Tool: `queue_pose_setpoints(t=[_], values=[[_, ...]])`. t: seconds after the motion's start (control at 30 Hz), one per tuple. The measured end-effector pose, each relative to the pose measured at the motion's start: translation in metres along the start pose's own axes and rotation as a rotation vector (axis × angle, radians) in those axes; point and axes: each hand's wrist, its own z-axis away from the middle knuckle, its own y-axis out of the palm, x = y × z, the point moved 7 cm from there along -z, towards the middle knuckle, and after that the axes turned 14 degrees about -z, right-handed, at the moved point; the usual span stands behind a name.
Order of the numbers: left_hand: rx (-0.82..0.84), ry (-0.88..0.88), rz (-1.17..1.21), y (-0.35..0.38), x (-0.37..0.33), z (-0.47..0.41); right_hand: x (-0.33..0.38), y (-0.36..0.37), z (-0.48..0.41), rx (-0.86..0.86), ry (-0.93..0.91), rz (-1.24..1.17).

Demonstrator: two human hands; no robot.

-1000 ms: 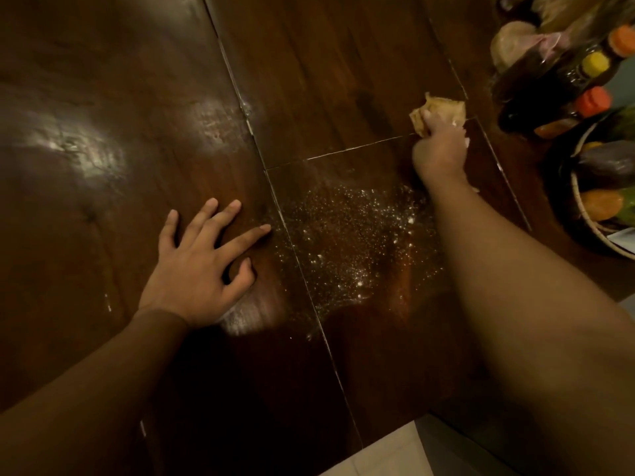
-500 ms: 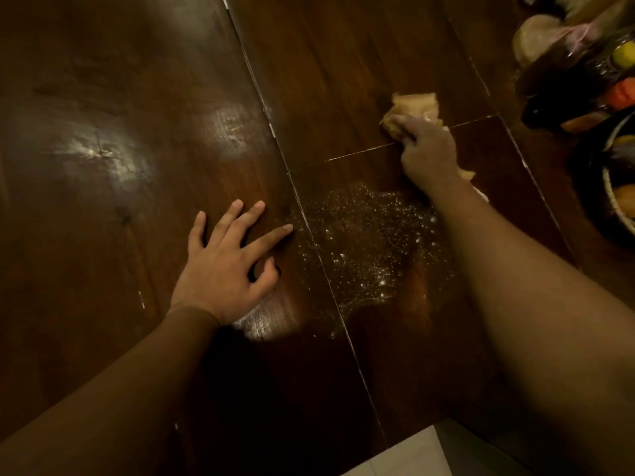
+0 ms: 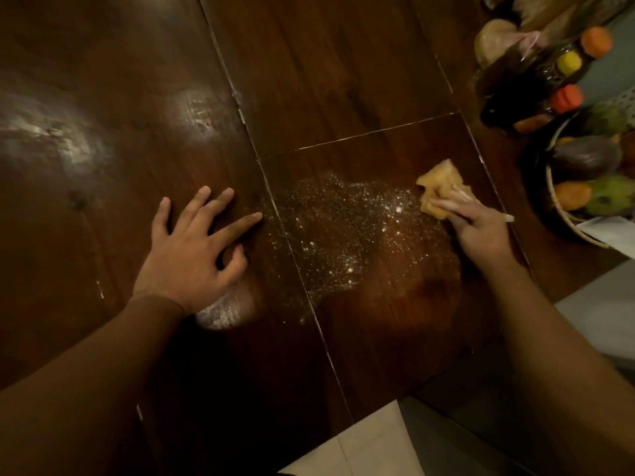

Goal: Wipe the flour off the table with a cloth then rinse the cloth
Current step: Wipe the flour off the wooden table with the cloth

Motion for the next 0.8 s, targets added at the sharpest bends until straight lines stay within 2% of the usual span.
queue_pose_setpoints(t=[0.1,0.13,0.2,0.33,0.4,0.43,0.53,0.6,0.67,0.73,0.8], values=[[-0.002,0.002,0.013,0.0,0.001,0.0,-0.035,-0.037,0.034,-0.394,0.324,0.019],[-0.001,-0.001,0.013,0.0,0.002,0.001,-0.036,-0.03,0.047,-0.443,0.35,0.023],[-0.002,-0.002,0.014,0.0,0.001,0.001,-0.025,-0.003,0.068,-0.333,0.228,0.002],[0.002,0.001,0.009,0.0,0.0,0.0,-0.018,0.012,0.119,0.051,-0.01,0.013],[0.002,0.001,0.014,0.0,0.0,0.0,-0.034,-0.01,0.122,0.084,-0.031,0.122],[0.002,0.0,0.019,0.0,0.001,0.0,-0.048,-0.025,0.116,0.009,0.044,0.147],[-0.009,-0.005,0.023,-0.002,-0.001,0.001,-0.083,-0.052,0.091,-0.349,0.429,0.143],[-0.012,-0.012,0.02,-0.002,-0.001,0.0,-0.076,-0.039,0.081,-0.433,0.483,0.171],[-0.002,-0.011,0.017,-0.002,-0.002,0.0,-0.054,-0.014,0.082,-0.326,0.329,0.125],[0.002,-0.017,0.021,-0.002,-0.001,0.0,-0.032,0.009,0.104,-0.105,0.113,0.133],[0.001,-0.014,0.026,-0.002,-0.002,0.0,-0.04,0.006,0.129,0.027,0.066,0.2]])
